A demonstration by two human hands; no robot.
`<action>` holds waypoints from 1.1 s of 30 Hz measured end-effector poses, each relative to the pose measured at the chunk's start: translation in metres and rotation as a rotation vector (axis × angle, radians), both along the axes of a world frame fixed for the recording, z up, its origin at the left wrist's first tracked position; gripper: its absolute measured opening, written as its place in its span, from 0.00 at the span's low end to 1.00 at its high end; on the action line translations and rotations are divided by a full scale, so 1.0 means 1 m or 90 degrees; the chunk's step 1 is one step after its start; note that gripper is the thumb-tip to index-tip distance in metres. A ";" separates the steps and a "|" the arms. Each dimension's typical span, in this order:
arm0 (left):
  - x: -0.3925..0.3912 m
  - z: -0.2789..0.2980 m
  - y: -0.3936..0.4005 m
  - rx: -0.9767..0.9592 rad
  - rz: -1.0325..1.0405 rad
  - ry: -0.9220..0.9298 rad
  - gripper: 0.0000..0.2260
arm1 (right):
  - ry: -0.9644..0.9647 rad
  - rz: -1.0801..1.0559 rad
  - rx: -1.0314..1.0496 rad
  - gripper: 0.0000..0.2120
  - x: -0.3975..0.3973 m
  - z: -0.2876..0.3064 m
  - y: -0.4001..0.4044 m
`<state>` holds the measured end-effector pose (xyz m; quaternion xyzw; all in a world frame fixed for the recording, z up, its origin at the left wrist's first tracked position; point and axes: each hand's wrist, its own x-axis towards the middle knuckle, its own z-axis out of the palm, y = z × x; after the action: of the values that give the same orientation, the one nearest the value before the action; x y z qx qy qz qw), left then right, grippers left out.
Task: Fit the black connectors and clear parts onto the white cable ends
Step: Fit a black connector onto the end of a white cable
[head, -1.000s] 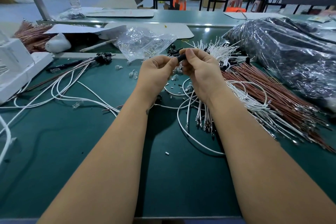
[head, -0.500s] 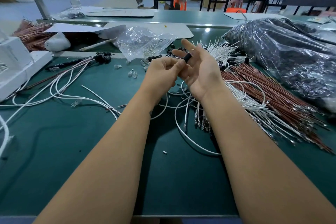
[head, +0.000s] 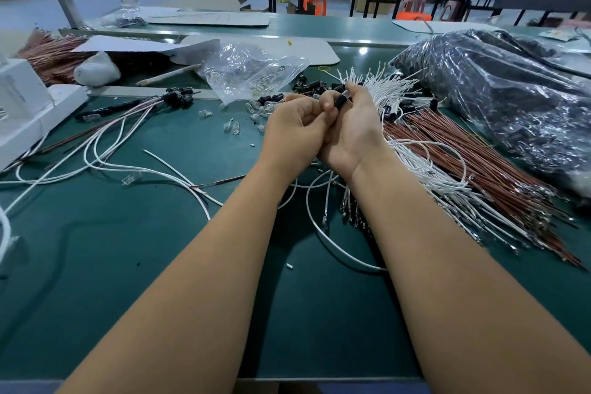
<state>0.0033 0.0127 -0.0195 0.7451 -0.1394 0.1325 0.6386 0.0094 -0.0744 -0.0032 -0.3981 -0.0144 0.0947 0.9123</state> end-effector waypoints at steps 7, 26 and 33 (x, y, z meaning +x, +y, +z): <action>-0.001 -0.001 -0.003 0.000 0.016 -0.033 0.17 | -0.030 -0.005 0.009 0.23 -0.001 0.001 -0.001; 0.002 0.011 0.017 0.049 0.012 -0.003 0.07 | -0.177 -0.336 -0.412 0.10 -0.001 0.004 -0.001; 0.012 0.000 0.032 0.104 0.072 0.024 0.08 | -0.186 -0.487 -0.506 0.14 -0.001 0.005 -0.006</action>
<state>0.0153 0.0447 -0.0196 0.8037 -0.0955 0.1424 0.5698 0.0088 -0.0805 0.0018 -0.6967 0.0417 -0.2999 0.6503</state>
